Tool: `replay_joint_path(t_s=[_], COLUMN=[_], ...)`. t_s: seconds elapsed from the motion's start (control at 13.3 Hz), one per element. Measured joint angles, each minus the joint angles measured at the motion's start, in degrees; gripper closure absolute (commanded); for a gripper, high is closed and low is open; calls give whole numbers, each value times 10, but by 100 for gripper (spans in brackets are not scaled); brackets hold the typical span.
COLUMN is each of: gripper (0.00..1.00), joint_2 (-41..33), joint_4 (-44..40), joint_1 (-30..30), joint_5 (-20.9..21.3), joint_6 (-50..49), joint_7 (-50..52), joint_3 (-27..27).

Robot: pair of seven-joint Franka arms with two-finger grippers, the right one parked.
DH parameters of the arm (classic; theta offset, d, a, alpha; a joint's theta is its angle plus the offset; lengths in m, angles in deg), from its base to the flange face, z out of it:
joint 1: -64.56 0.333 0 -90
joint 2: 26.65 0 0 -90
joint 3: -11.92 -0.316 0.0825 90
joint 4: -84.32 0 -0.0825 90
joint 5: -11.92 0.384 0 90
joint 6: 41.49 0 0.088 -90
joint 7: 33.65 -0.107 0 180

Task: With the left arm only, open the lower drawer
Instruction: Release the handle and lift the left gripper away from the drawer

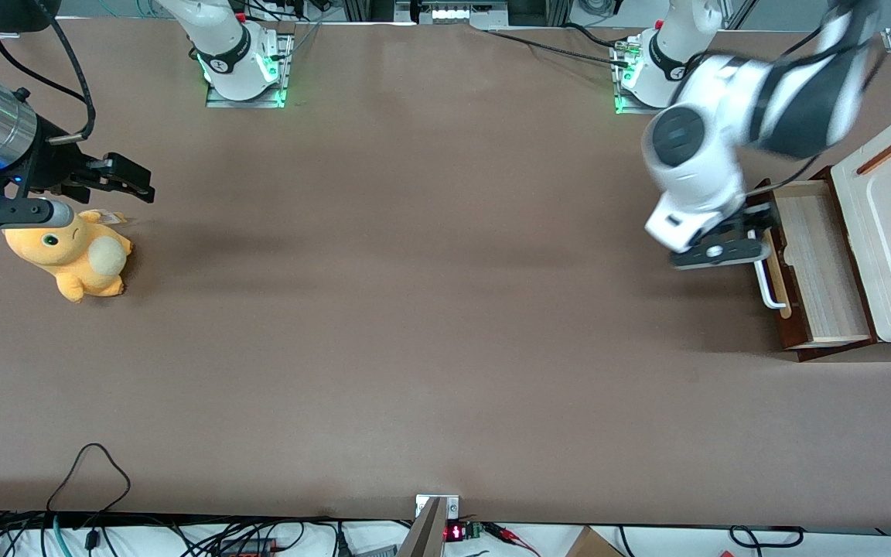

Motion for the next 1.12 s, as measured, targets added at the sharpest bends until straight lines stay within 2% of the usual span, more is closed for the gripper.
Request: replay_joint_path(t_s=[0.22,0.38,0.45,0.6,1.12], gripper=[0,0,0,0,0], joint_2=[-35,-57,-67,-79,-86], joint_4=[-79,-98,-100,-100,-100], joint_1=[11,19,21,23,23], joint_5=[-141,-215,-239,-262,-279], joint_6=[-58,-71,-72,-72,-70], joint_7=[-88,-115,-122,-134,-156], joint_3=[-50,-75,-82,-86,-85])
